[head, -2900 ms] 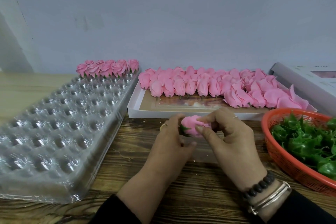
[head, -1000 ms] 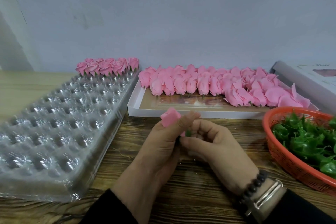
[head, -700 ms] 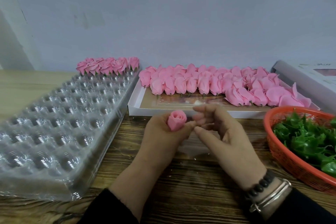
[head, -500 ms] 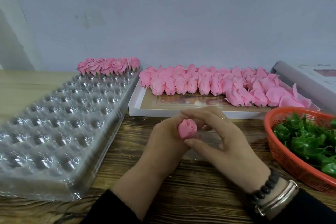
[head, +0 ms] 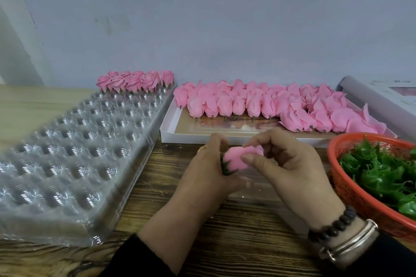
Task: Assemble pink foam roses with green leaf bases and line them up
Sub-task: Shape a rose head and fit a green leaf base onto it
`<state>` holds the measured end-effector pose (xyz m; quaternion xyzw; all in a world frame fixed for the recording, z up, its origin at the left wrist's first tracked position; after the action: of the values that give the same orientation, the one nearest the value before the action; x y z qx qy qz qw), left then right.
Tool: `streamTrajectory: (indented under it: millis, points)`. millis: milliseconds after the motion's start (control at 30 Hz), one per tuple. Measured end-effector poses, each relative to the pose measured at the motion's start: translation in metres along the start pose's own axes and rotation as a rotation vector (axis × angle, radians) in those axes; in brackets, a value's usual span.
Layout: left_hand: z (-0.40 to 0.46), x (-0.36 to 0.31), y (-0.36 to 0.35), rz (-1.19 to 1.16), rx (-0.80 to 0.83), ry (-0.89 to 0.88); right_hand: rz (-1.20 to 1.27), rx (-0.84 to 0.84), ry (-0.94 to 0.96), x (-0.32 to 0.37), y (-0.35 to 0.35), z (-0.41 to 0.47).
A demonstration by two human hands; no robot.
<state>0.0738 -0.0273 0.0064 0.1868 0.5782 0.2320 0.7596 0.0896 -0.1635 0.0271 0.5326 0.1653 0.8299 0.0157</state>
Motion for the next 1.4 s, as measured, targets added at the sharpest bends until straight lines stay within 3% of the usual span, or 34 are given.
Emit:
streamTrajectory:
  millis: [200, 333, 500, 733, 967, 1067, 1233, 1400]
  points:
    - [-0.002, -0.007, -0.006, -0.055, 0.022, -0.014, 0.005, 0.137, -0.019, 0.006, -0.007, -0.004]
    - [-0.002, -0.009, -0.008, -0.074, 0.012, -0.066, -0.19, 0.147, 0.108, 0.01, -0.009, -0.004]
    - [-0.002, -0.01, -0.011, -0.14, -0.056, -0.07, -0.201, 0.157, 0.127, 0.011, -0.007, -0.003]
    - [-0.001, -0.007, -0.015, -0.283, 0.05, 0.018, -0.257, 0.188, 0.111, 0.012, -0.005, -0.003]
    - [-0.002, -0.005, -0.011, -0.295, 0.143, -0.08, -0.272, 0.241, 0.128, 0.011, -0.007, -0.005]
    - [-0.001, -0.008, -0.013, -0.317, 0.132, -0.12, -0.071, 0.161, 0.026, 0.009, -0.004, -0.005]
    - [-0.003, -0.014, -0.023, -0.349, 0.132, -0.172, 0.129, -0.075, 0.03, 0.012, -0.004, 0.0]
    - [-0.001, -0.022, -0.03, -0.301, 0.081, -0.221, -0.011, -0.048, 0.037, 0.01, -0.025, -0.001]
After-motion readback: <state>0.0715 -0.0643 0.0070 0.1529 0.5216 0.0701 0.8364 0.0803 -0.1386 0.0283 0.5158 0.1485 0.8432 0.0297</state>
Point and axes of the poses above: each hand's wrist, its own z-axis towards the middle knuckle, its own y-axis out of the back of the hand, x = y × z, the point moved 3 cm from there along z, towards the middle knuckle, and after that the axes turned 6 degrees about -y, right-handed, at the moved point
